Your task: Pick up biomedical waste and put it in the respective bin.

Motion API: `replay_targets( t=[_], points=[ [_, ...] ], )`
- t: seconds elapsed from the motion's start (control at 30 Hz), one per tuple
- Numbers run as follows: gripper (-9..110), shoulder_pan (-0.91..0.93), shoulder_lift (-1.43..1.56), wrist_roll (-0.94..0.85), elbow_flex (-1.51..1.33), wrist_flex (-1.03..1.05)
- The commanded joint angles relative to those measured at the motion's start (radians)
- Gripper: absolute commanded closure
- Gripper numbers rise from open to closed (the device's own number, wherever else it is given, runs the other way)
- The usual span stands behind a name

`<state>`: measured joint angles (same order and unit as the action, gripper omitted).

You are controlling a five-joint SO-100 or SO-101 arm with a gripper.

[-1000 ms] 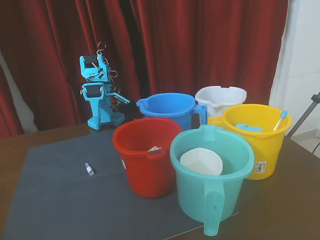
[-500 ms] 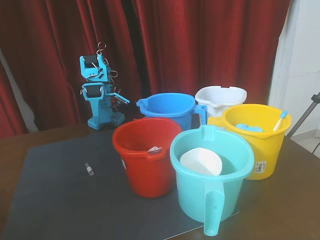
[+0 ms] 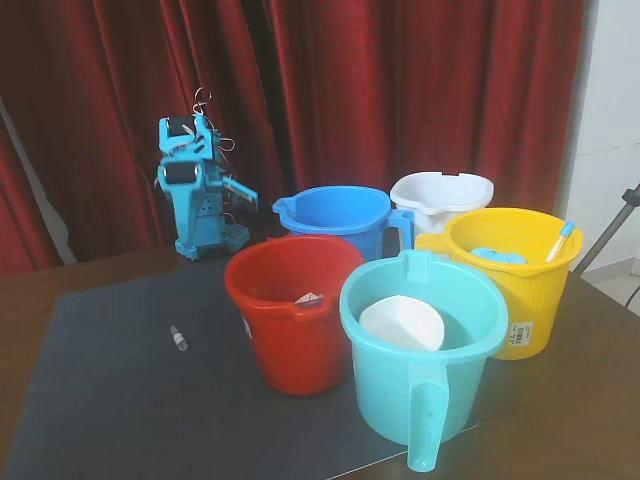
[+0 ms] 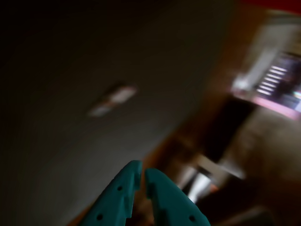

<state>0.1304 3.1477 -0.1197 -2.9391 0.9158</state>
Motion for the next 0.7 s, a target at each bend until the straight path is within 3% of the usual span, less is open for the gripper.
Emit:
replay_targets(
  t=[0.0, 0.27, 0.47, 0.67],
  points=[
    [102, -0.005, 0.011, 0.000, 0.005, -0.183],
    [102, 0.005, 0.006, 0.066, 0.008, -0.272],
    [93, 0.009, -0.032, 0.071, 0.120, -0.031],
    [83, 0.009, -0.385, 0.161, 0.448, 0.169]
  ],
)
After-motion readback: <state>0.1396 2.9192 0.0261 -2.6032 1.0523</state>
